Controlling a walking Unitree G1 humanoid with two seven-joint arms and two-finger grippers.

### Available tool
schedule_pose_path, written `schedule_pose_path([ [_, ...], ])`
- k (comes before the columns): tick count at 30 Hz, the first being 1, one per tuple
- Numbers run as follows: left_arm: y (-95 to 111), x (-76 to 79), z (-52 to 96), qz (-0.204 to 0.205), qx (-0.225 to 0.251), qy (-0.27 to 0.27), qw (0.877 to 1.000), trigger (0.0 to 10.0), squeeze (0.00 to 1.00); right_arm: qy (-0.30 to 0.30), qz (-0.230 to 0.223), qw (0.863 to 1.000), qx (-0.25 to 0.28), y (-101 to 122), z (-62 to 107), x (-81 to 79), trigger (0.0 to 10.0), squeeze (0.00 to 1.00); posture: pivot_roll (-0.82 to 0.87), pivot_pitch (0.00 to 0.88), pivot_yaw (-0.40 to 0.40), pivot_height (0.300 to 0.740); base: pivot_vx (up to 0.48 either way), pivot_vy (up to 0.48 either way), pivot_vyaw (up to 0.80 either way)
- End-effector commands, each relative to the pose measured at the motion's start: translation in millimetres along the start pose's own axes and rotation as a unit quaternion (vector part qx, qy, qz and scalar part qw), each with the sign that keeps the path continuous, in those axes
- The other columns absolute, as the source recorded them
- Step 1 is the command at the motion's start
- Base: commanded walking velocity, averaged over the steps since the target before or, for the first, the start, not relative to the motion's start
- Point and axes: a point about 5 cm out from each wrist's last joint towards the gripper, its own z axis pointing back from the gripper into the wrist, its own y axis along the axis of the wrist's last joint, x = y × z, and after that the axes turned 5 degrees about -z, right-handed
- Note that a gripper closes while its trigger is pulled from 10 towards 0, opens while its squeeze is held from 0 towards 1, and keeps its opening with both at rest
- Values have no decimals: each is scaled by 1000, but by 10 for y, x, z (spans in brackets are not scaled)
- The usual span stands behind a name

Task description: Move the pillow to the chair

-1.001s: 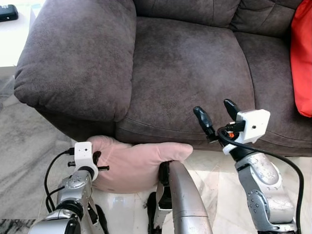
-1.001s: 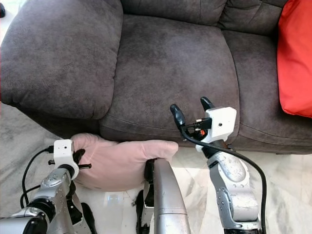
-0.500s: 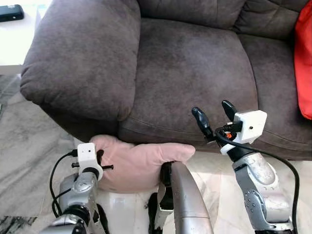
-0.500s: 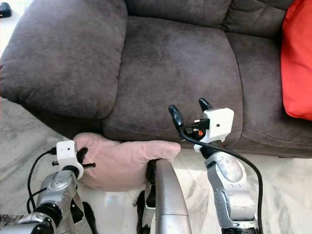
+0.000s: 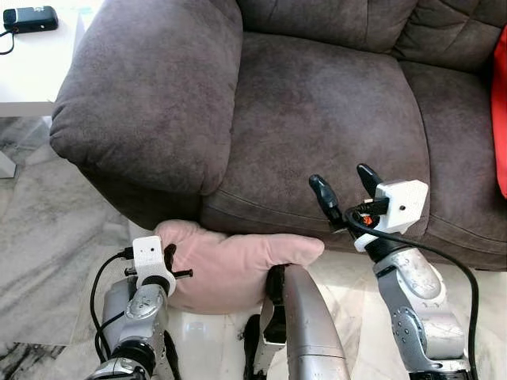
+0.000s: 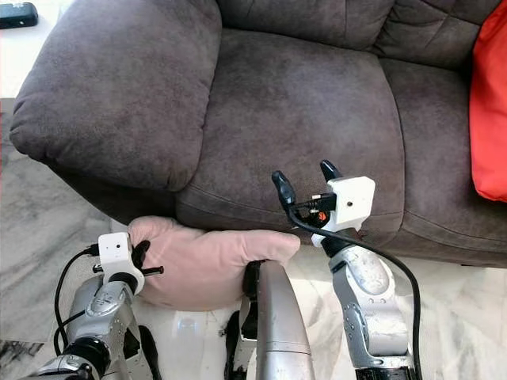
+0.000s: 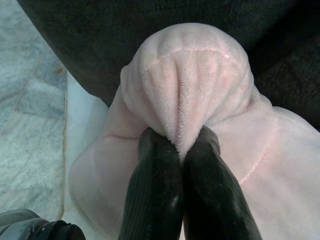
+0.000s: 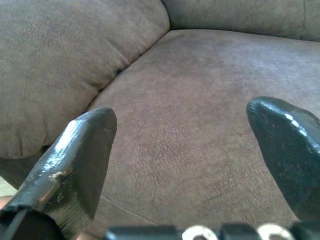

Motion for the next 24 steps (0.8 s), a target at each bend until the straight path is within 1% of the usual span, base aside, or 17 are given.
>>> schedule_pose_path([
  [1, -7, 63, 23, 2, 11, -10, 1000, 10000, 0, -7, 3, 1000, -4, -31, 23, 29, 10000, 0, -86, 300, -180, 514, 0, 0, 0],
  [4, 17, 67, 13, 11, 16, -6, 1000, 10000, 0, -8, 4, 1000, -3, -33, 14, 39, 10000, 0, -83, 294, -176, 514, 0, 0, 0],
  [7, 34, 69, 5, 12, 19, -6, 1000, 10000, 0, -9, 4, 1000, -1, -34, 0, 45, 10000, 0, -81, 289, -174, 514, -240, 0, 0],
  [16, 45, 55, -2, 13, 20, -7, 1000, 10000, 0, -8, 3, 1000, 2, -55, -53, 26, 10000, 0, -68, 275, -164, 514, -282, 0, 0],
  [24, 84, 64, -14, 6, 28, -15, 999, 10000, 0, -11, 2, 1000, 8, -71, -97, 39, 10000, 0, -49, 242, -150, 514, -292, 0, 0],
])
